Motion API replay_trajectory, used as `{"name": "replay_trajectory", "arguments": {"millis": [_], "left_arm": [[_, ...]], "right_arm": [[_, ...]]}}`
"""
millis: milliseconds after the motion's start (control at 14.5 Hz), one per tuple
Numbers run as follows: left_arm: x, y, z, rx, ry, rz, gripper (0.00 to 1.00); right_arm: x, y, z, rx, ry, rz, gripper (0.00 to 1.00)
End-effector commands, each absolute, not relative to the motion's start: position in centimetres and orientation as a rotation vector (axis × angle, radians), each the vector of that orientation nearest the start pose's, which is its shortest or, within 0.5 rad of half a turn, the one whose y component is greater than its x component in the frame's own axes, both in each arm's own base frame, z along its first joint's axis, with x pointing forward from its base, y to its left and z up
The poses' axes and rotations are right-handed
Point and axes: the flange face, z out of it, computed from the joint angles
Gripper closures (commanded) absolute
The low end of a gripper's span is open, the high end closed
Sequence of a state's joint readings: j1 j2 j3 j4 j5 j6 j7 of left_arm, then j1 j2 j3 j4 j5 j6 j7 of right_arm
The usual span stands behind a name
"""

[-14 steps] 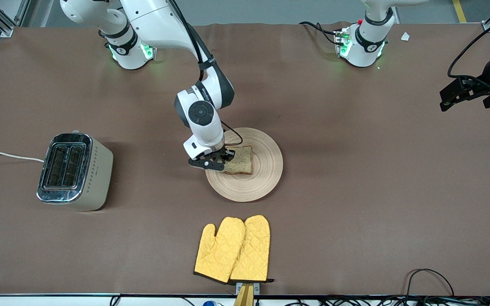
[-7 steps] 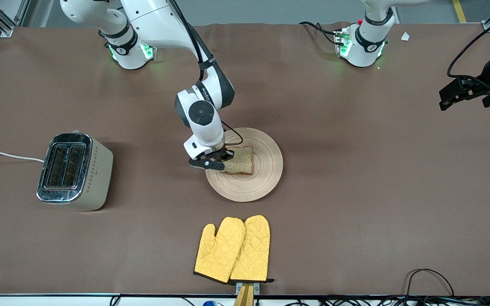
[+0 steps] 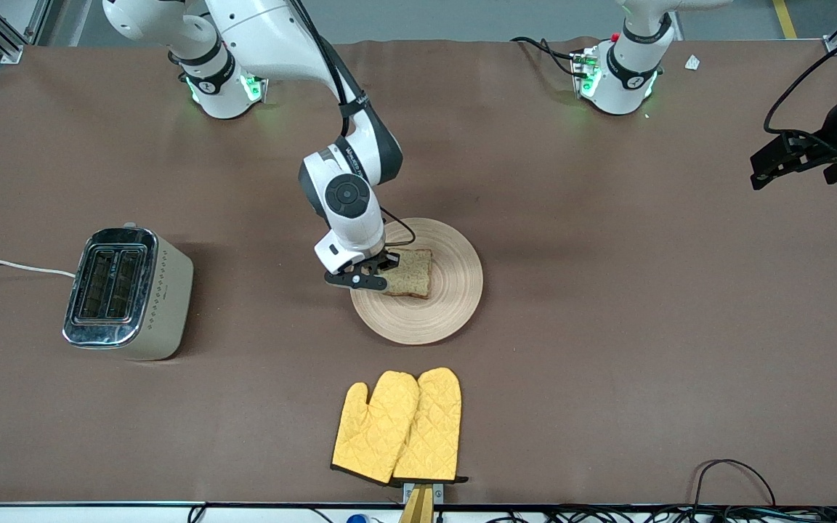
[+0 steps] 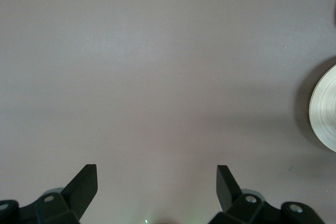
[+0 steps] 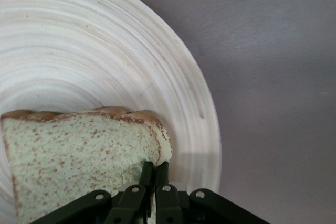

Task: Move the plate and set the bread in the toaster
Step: 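Lift the bread and carry it over the toaster with the right gripper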

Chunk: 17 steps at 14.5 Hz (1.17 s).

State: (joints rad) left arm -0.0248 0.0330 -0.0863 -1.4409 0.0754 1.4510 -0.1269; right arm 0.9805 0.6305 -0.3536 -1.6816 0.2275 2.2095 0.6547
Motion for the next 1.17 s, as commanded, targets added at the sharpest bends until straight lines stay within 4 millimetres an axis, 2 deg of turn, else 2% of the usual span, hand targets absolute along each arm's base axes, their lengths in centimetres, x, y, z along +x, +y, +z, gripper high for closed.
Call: {"name": "replay_trajectory", "arguments": {"millis": [0,138,207,276,484,622,829,1105], "left_arm": [[54.8,-5.0,65.8,-3.048,-0.033,0.026,0.0],[54.8,-5.1,65.8,-3.05,-0.03,0.026,0.0],[54.8,-5.1,65.8,-3.05,-0.03,0.026,0.0],[54.8,-5.2,65.8,-3.051,-0.03,0.026,0.0],[54.8,-5.4,65.8,-3.051,-0.034,0.027,0.0],[54.8,-5.3,65.8,-3.051,-0.025,0.028,0.0],[54.7,-5.3,65.8,-3.051,-0.02,0.028,0.0],[54.7,-5.3,65.9,-3.05,-0.021,0.025,0.0]], "right_arm": [[53.0,40.9,32.3,-3.3,0.105,0.087,0.99],[53.5,39.6,36.5,-3.373,0.042,0.109,0.99],[53.9,38.5,38.9,-3.419,-0.041,0.12,0.99],[54.3,37.4,40.4,-3.467,-0.114,0.15,0.99],[56.0,31.5,44.1,-3.633,-0.246,0.286,0.99],[57.4,27.7,45.4,-3.754,-0.224,0.293,0.99],[58.8,23.8,46.9,-3.866,-0.133,0.273,1.0],[61.0,18.5,46.8,-4.034,0.02,0.256,1.0]]}}
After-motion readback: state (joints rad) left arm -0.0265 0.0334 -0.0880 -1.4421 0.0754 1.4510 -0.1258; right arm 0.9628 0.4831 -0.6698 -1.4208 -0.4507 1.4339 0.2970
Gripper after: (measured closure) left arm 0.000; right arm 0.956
